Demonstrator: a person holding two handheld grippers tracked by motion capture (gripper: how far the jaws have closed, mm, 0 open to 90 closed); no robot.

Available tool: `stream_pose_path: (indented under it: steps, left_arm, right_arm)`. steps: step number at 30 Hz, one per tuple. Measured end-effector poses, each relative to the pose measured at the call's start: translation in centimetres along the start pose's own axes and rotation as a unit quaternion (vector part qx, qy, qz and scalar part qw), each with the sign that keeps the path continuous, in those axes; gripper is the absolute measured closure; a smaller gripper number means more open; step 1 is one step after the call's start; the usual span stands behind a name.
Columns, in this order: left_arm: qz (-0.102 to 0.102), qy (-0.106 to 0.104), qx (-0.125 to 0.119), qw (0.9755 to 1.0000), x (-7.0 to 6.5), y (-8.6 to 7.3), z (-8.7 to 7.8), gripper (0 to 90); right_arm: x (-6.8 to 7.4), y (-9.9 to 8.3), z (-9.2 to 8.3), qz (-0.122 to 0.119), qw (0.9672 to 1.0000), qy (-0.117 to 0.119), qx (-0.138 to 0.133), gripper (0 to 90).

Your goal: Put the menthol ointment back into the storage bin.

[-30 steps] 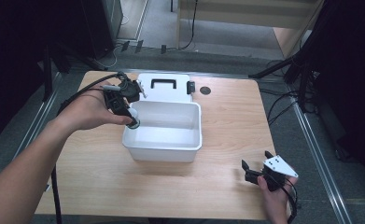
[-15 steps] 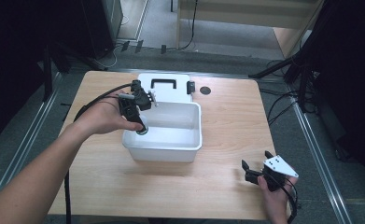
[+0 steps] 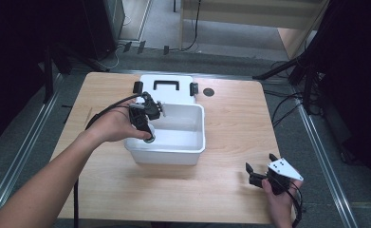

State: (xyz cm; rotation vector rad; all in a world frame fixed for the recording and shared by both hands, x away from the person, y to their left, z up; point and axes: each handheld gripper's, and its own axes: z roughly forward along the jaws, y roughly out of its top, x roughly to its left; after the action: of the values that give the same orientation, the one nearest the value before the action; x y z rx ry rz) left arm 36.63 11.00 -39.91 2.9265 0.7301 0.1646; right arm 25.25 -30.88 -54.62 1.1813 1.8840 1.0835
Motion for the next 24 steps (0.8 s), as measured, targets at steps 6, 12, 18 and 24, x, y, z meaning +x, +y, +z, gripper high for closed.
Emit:
stream_pose_path:
  steps: [6, 12, 18, 24]
  left_arm:
    - [0.003, -0.002, 0.004, 1.0, -0.1, 0.2, 1.4, 51.3]
    - [0.006, -0.003, 0.01, 0.9999, -0.1, 0.3, 2.5, 51.3]
    - [0.006, -0.002, 0.016, 0.9998, 0.0, 0.3, 3.5, 51.3]
    - [0.006, 0.003, 0.019, 0.9998, -0.1, 0.3, 4.5, 51.3]
  right_arm:
    - [0.0, 0.0, 0.0, 0.0, 1.0, 0.0, 0.0, 6.3]
    - [0.0, 0.0, 0.0, 0.0, 1.0, 0.0, 0.0, 6.3]
    - [0.0, 0.0, 0.0, 0.0, 1.0, 0.0, -0.001, 6.3]
    - [0.0, 0.0, 0.0, 0.0, 1.0, 0.0, -0.001, 6.3]
